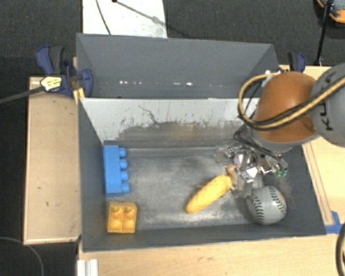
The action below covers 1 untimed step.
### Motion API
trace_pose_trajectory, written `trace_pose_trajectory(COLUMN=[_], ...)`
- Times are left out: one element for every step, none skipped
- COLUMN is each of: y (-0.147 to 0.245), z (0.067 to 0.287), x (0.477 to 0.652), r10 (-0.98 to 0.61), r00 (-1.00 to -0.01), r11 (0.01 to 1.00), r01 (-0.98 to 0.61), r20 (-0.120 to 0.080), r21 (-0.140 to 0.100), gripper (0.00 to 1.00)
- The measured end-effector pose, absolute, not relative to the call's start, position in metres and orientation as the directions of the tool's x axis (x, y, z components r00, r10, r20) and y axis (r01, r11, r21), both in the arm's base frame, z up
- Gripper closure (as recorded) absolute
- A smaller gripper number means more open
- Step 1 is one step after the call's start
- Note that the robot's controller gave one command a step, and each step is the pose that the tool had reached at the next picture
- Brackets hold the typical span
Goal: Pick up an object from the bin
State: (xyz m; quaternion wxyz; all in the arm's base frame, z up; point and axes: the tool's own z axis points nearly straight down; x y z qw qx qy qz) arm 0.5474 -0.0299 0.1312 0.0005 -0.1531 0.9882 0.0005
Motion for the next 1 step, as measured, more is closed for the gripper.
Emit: trace_pose_trajectory(y=[-0.0150], z=[0.0921], x=[0.5384], r10=[-0.535], r00=[-0.845], r11=[0.845], r01=[-0.535], r20=[-0.003], r21=[-0.001], gripper=[0.00])
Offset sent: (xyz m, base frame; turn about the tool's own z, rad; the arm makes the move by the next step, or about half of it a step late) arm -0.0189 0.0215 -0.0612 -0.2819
